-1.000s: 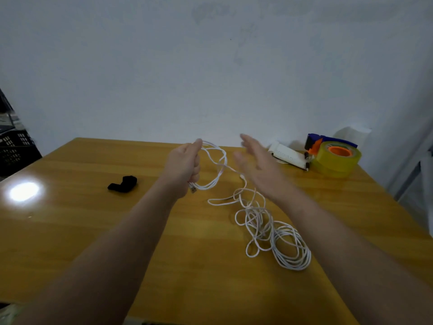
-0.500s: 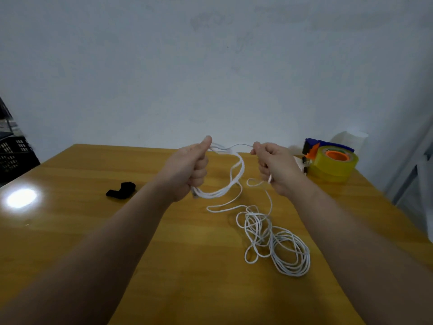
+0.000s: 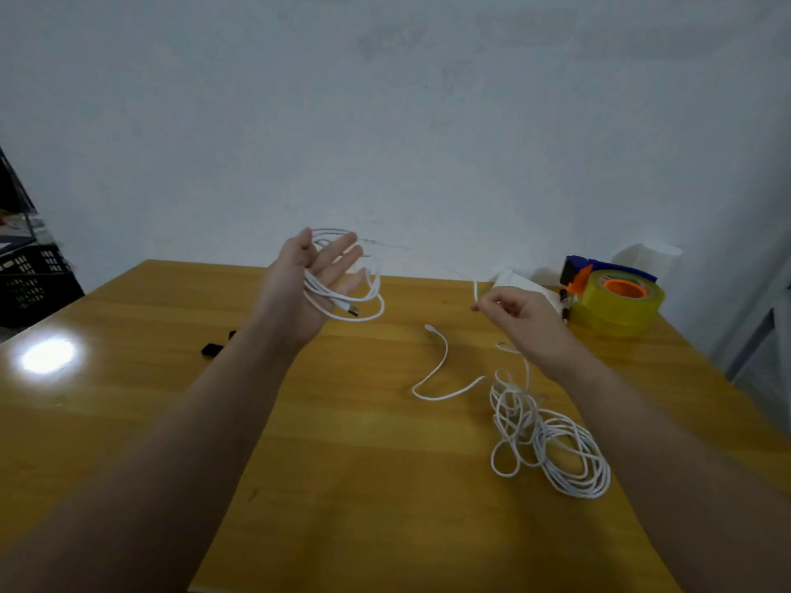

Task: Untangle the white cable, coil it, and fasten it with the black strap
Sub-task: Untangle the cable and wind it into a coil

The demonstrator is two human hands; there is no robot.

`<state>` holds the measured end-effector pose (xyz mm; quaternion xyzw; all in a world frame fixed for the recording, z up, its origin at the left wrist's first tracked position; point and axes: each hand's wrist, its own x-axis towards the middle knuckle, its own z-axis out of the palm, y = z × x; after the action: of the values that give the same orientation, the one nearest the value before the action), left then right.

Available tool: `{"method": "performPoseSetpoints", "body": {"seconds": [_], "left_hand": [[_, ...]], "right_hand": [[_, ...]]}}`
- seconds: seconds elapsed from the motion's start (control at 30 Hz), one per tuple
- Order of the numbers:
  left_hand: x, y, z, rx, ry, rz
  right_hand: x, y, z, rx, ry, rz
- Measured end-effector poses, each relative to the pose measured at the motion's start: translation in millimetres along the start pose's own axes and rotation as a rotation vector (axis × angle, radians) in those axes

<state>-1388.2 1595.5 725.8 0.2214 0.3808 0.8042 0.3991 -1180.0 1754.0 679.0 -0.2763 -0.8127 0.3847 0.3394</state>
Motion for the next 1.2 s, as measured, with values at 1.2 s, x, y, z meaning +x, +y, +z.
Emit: {"method": "performPoseSetpoints", "body": {"seconds": [1.2], "left_hand": [[-0.2,-29.8,35.9,0.307,-0.183,-0.022]], "right_hand": [[2.1,-79.8,17.7,-0.692,-0.505,-0.285]]}}
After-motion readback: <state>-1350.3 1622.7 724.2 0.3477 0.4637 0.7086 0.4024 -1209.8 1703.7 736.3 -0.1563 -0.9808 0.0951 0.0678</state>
